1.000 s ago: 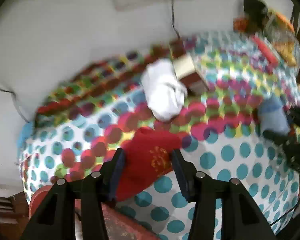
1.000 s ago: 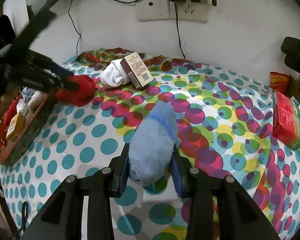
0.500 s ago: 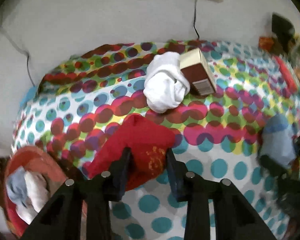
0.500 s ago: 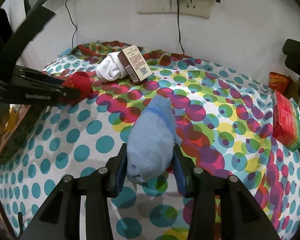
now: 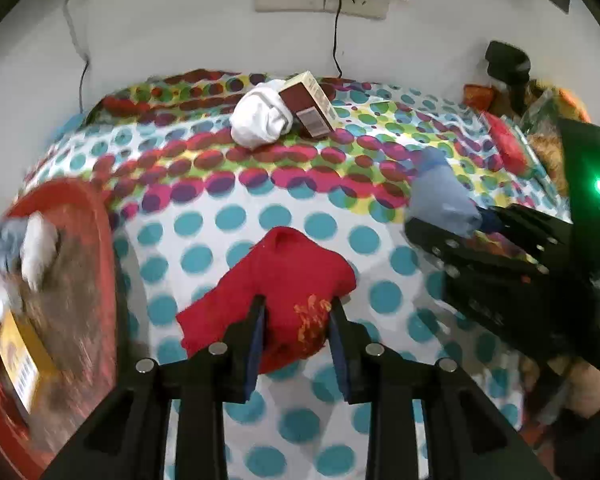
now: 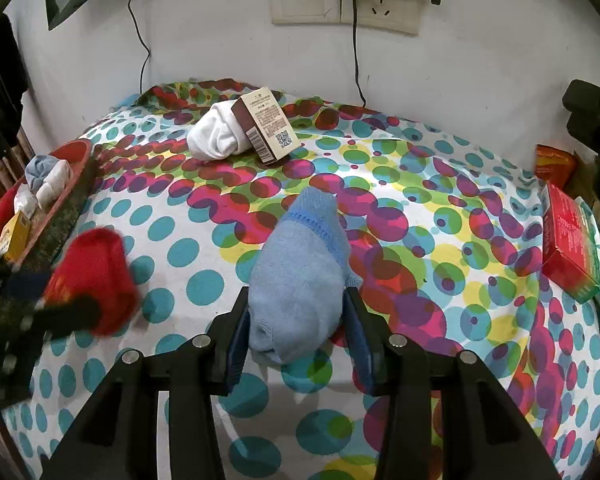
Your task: Organize objects
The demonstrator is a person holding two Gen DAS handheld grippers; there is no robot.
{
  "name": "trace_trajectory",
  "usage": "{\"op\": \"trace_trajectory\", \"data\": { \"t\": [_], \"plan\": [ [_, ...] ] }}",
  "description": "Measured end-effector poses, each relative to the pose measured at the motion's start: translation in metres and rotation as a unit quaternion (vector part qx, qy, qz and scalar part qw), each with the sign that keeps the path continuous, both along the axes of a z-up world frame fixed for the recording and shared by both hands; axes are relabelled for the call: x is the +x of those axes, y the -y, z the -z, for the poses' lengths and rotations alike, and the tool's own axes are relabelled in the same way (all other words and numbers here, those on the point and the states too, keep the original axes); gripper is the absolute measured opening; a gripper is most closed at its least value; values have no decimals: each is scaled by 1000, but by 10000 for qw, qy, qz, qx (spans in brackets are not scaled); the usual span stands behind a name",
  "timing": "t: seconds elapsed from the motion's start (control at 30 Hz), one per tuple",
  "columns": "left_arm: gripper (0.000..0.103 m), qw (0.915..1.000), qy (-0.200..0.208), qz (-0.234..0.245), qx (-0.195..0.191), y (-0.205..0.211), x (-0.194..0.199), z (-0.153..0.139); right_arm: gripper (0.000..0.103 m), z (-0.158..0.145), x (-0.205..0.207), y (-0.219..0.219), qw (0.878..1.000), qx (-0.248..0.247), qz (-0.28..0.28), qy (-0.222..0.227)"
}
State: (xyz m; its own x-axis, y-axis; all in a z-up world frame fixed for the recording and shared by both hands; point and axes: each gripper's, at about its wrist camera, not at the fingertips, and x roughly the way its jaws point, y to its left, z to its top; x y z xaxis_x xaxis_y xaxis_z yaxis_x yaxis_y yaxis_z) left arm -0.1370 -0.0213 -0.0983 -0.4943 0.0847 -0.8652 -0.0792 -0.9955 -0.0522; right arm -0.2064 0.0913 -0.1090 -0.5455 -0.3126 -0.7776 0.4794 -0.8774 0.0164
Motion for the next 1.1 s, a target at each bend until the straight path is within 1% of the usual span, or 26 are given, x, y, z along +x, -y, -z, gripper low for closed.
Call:
{"op": "trace_trajectory", "data": {
  "t": [0.07,0.13,0.23,0.43,0.6,0.7,0.83,1.1],
  "plan": [
    [30,9998,-134,-125,-41,-1,13,0,42,0,0,0,10000,4,-1,-2],
    [30,9993,-259,-274,79,1,23,2,42,0,0,0,10000,14,-8,-3],
    [30,9979,-450,-446,109,3,39,8,43,1,0,1,10000,68,-9,-19],
    [30,9962,-718,-409,-273,-9,56,11,43,2,2,4,9999,158,-17,-47],
    [30,9957,-797,-476,11,-1,64,15,44,2,3,9,9994,325,-29,-103],
    [30,9951,-800,-543,220,4,66,16,44,2,4,9,9994,331,-27,-105],
    [30,9939,-866,-593,341,7,68,18,44,2,3,9,9993,346,-31,-114],
    [30,9926,-935,-626,449,8,71,18,44,2,3,9,9994,333,-34,-106]
  ]
}}
